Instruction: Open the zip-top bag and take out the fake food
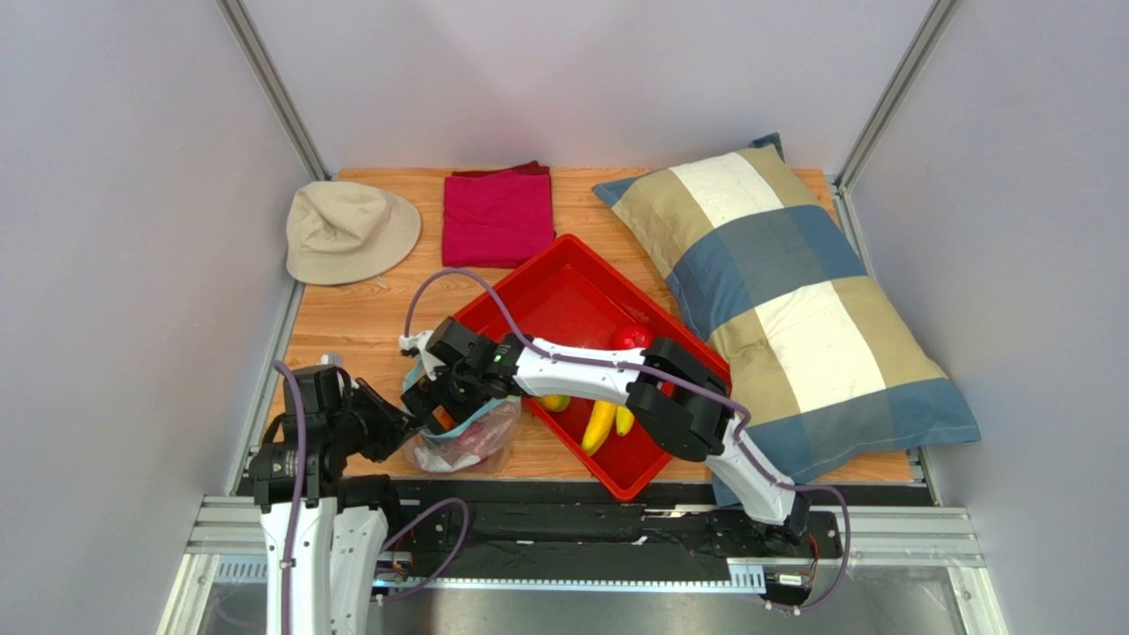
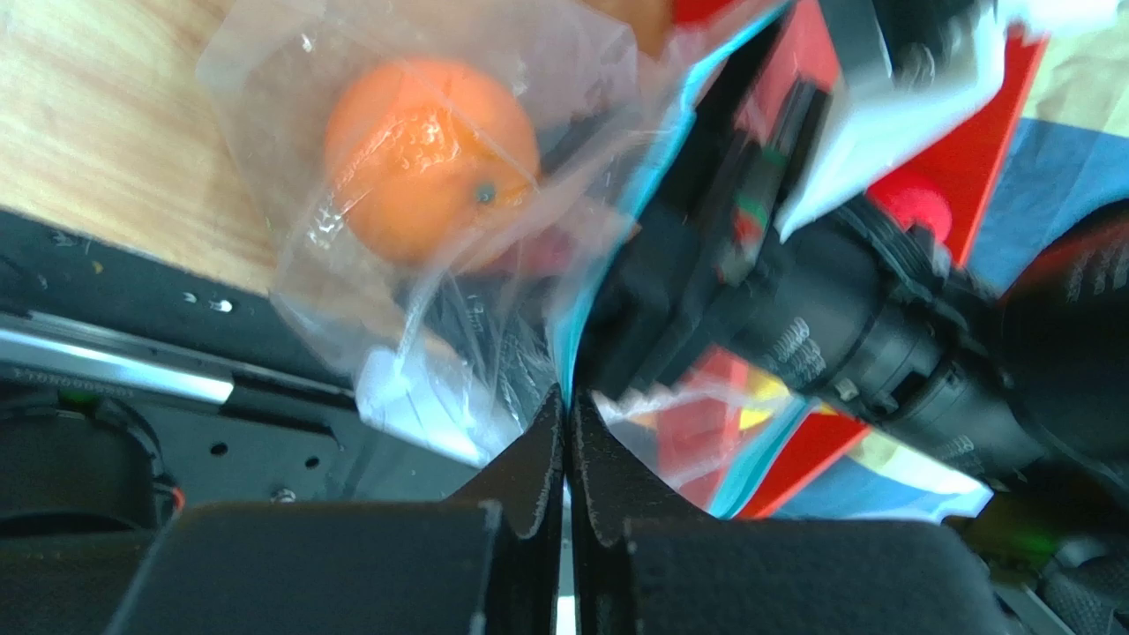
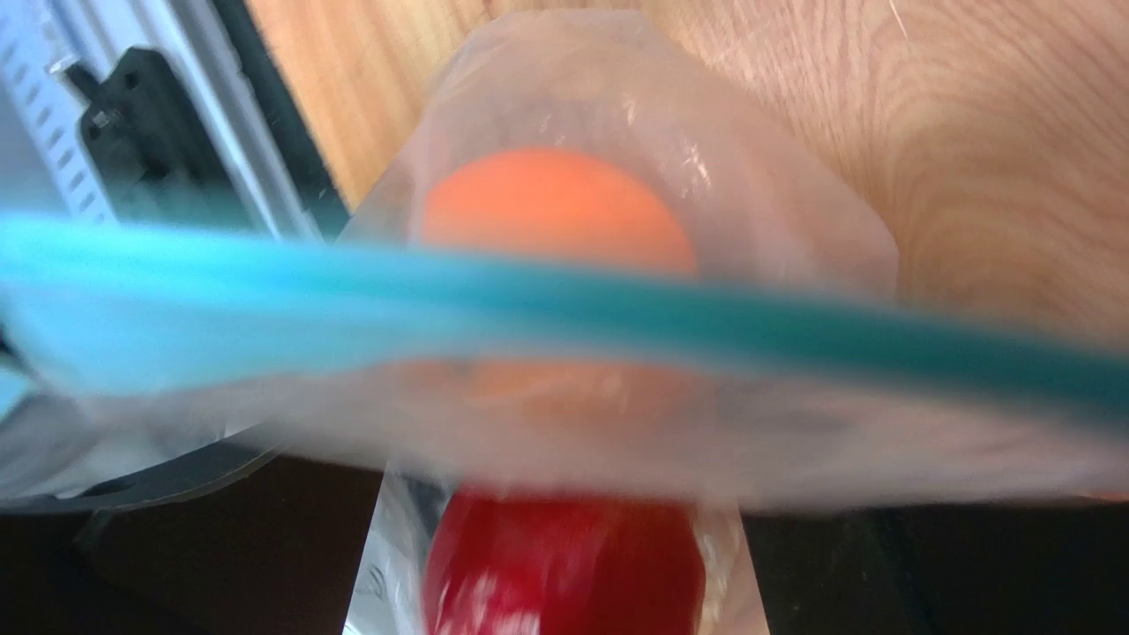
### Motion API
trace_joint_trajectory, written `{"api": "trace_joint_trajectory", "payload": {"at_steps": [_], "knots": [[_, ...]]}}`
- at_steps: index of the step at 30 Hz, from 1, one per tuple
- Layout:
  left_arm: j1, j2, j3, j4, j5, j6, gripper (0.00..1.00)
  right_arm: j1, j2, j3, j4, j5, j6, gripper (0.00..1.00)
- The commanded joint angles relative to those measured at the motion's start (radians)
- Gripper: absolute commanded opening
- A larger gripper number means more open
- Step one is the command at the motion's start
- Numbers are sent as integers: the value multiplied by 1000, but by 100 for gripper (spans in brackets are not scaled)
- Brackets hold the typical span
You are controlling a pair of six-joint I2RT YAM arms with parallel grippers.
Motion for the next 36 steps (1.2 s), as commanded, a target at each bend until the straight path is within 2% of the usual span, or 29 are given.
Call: {"api": "trace_joint_trajectory", "payload": {"at_steps": [1, 5, 7, 8, 9, 12, 14, 15, 17, 22, 25, 31, 34, 36], "knots": [[-5, -37, -10, 8, 97, -20, 0, 39, 89, 63, 85, 60, 35, 96], [-2, -34, 10, -6, 82, -13, 0, 38, 69, 77, 81, 53, 8, 88], [-3, -31, 14, -3, 76, -12, 0, 36, 37, 50, 99, 68, -6, 80], [-3, -30, 19, 0, 74, -13, 0, 35, 13, 48, 98, 69, -11, 73], [-3, -30, 20, 7, 70, -16, 0, 32, 0, 51, 82, 50, -17, 53], [-3, -19, 33, 19, 59, -18, 0, 27, -43, 72, 11, 25, -32, 34], [-3, -2, 62, 26, 50, -6, 0, 25, -72, 77, -34, 43, -48, 28], [-3, 4, 74, 27, 36, 0, 0, 22, -98, 79, -80, 48, -64, 20], [-3, 25, 122, 25, 18, 19, 0, 21, -127, 80, -143, 74, -83, 12], [-3, 61, 204, 39, -22, 45, 0, 7, -228, 34, -185, 92, -89, 4], [-2, 65, 224, 46, -18, 53, 0, 4, -241, 63, -243, 118, -101, 1], [-3, 53, 205, 48, -1, 50, 0, -16, -280, 86, -329, 131, -111, 0], [-3, 50, 195, 51, 7, 49, 0, -25, -342, 65, -323, 94, -115, 0], [-3, 55, 197, 53, 4, 51, 0, -34, -385, 56, -314, 18, -109, 0]]}}
